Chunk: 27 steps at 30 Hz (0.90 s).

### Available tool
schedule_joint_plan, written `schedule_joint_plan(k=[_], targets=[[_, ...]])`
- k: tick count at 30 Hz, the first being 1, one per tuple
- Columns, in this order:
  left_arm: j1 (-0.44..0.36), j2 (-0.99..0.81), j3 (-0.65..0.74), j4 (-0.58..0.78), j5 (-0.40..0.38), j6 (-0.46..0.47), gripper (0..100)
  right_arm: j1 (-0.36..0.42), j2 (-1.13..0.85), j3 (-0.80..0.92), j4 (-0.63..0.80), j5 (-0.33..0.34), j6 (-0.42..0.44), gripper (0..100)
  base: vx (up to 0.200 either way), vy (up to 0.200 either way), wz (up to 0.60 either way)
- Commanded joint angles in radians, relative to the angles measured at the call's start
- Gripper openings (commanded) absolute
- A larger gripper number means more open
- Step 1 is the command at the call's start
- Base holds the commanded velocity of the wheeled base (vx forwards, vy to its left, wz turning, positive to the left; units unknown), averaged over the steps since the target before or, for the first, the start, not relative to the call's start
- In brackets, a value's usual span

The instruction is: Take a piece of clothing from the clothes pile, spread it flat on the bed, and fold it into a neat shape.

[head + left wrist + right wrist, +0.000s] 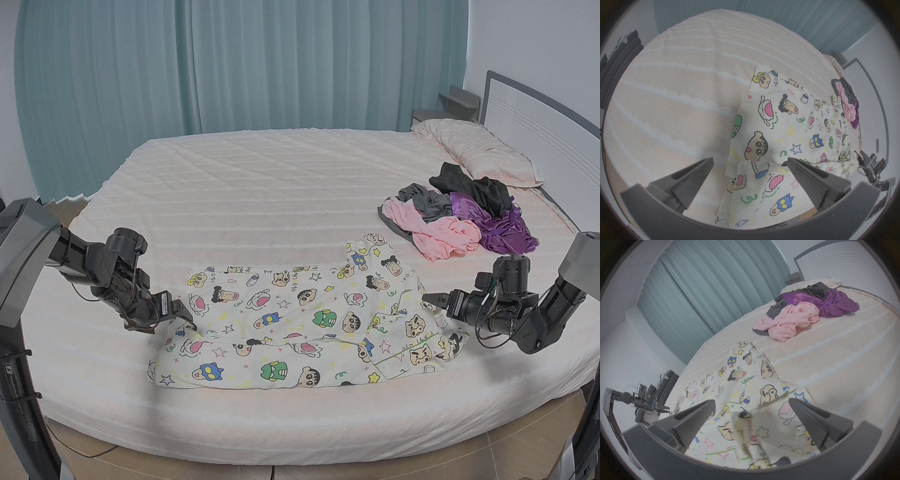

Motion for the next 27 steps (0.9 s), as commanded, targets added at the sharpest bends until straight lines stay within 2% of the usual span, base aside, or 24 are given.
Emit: schedule_joint_plan(k=[1, 5, 9, 13, 20, 24, 27], targets=[[0.04, -0.075, 0.009, 0.001, -0.017, -0.018, 100, 0.036, -0.132, 0.043, 0.015, -0.018, 0.058, 100, 0.0, 0.0, 0.0], [0.062, -0.111, 0.027, -0.003, -0.032, -0.052, 100, 0.102, -0.183, 0.106, 0.017, -0.038, 0.125, 100, 0.0, 0.0, 0.0], [0.079, -0.157, 0.079, -0.006, -0.083, -0.058, 100, 0.16, -0.184, 0.135, 0.018, -0.058, 0.185, 100, 0.0, 0.0, 0.0], [0.082, -0.201, 0.136, -0.008, -0.087, -0.07, 100, 0.183, -0.171, 0.149, 0.02, -0.053, 0.228, 100, 0.0, 0.0, 0.0], [0.08, -0.255, 0.205, -0.009, -0.116, -0.099, 100, 0.171, -0.028, 0.136, 0.0, -0.056, 0.243, 100, 0.0, 0.0, 0.0], [0.079, -0.278, 0.245, -0.009, -0.121, -0.102, 100, 0.133, 0.026, 0.132, -0.045, -0.058, 0.242, 100, 0.0, 0.0, 0.0], [0.077, -0.308, 0.288, -0.031, -0.158, -0.114, 100, 0.091, 0.081, 0.132, -0.092, -0.058, 0.242, 100, 0.0, 0.0, 0.0]])
